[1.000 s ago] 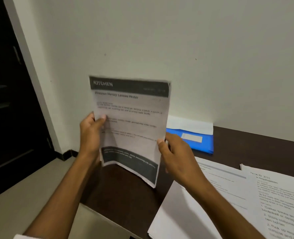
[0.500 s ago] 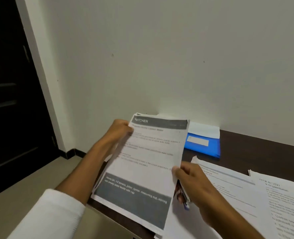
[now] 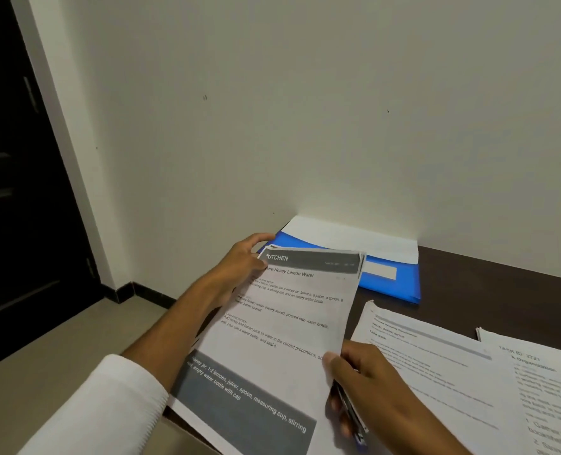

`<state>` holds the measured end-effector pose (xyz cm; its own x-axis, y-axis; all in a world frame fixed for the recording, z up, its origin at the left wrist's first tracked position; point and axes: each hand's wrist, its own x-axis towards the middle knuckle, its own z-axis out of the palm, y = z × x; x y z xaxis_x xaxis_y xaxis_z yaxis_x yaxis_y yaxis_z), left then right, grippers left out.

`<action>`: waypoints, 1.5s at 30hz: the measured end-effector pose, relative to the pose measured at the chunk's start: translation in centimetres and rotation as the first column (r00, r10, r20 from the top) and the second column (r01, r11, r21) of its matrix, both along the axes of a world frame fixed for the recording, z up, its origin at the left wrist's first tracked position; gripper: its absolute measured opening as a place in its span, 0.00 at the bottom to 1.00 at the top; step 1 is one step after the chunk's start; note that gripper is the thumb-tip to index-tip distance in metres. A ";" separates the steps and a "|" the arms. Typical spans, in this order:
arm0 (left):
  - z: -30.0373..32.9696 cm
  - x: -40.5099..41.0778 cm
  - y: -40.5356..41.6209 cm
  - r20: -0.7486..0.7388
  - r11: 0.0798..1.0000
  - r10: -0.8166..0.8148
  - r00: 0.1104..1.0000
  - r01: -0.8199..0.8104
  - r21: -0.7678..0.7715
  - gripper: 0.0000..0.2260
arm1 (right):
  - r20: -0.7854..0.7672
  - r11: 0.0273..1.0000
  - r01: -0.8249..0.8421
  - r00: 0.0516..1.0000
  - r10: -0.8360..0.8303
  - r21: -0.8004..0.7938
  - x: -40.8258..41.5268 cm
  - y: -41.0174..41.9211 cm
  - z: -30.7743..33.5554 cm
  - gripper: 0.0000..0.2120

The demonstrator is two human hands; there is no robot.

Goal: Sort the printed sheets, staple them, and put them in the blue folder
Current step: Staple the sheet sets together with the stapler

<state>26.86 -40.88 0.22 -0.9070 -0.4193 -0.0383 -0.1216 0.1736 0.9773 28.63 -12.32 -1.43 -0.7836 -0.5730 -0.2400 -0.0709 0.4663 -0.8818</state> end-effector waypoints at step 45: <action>-4.1 -1.2 -0.8 -0.107 0.986 0.107 0.988 -0.092 0.140 0.12 | -0.051 0.999 0.032 0.998 -0.032 -0.011 -0.6 -0.1 -2.1 0.08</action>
